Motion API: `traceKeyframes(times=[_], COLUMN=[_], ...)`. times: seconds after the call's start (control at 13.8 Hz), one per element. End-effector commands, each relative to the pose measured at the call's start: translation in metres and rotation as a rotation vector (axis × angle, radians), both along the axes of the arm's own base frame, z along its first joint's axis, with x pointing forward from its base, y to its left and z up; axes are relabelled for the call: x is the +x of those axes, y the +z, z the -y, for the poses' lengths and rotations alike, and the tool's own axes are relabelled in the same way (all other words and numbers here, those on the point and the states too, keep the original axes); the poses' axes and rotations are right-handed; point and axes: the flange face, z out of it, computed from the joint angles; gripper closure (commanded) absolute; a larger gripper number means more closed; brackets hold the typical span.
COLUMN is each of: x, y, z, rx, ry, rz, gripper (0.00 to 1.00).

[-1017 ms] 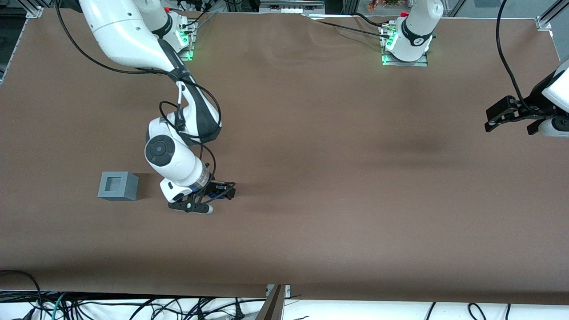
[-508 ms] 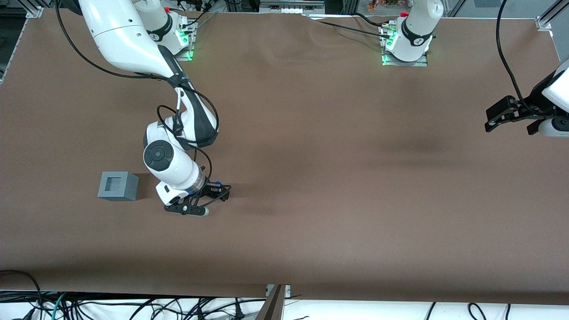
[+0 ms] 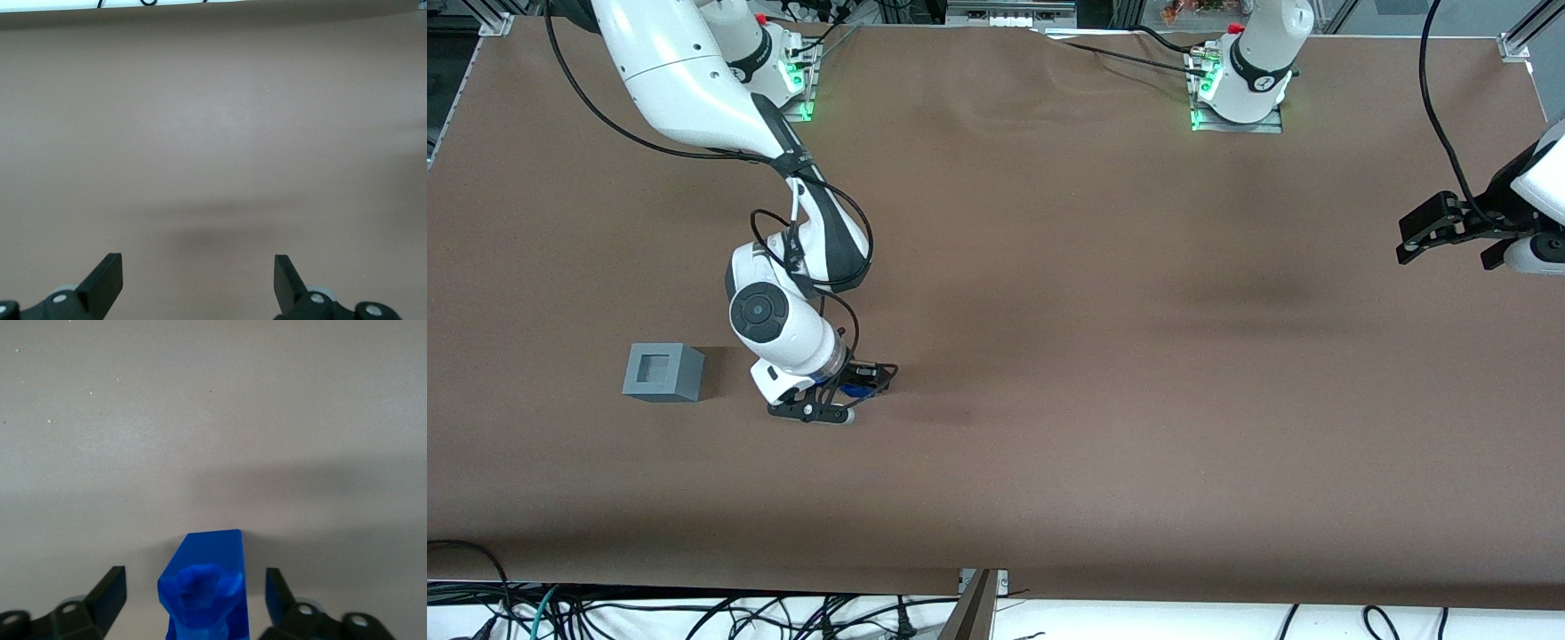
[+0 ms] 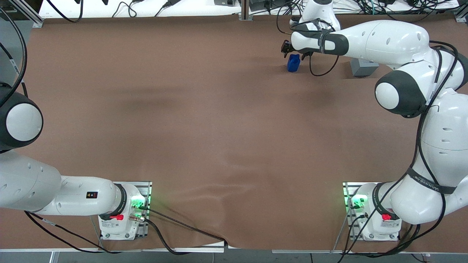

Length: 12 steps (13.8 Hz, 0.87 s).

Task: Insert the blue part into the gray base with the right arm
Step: 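Close the right gripper on the blue block and lift it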

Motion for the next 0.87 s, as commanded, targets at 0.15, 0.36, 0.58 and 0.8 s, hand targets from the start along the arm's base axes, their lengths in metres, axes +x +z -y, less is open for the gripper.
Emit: traceKeyframes(times=[0.15, 0.36, 0.58, 0.8], x=[-0.004, 0.0, 0.006, 0.006], y=[-0.004, 0.011, 0.078, 0.133], z=[0.005, 0.008, 0.03, 0.102], rx=[-0.019, -0.023, -0.049, -0.074], ry=[0.01, 0.018, 0.101, 0.229], rz=[-0.012, -0.021, -0.081, -0.151], gripper=[0.56, 0.95, 0.97, 0.97])
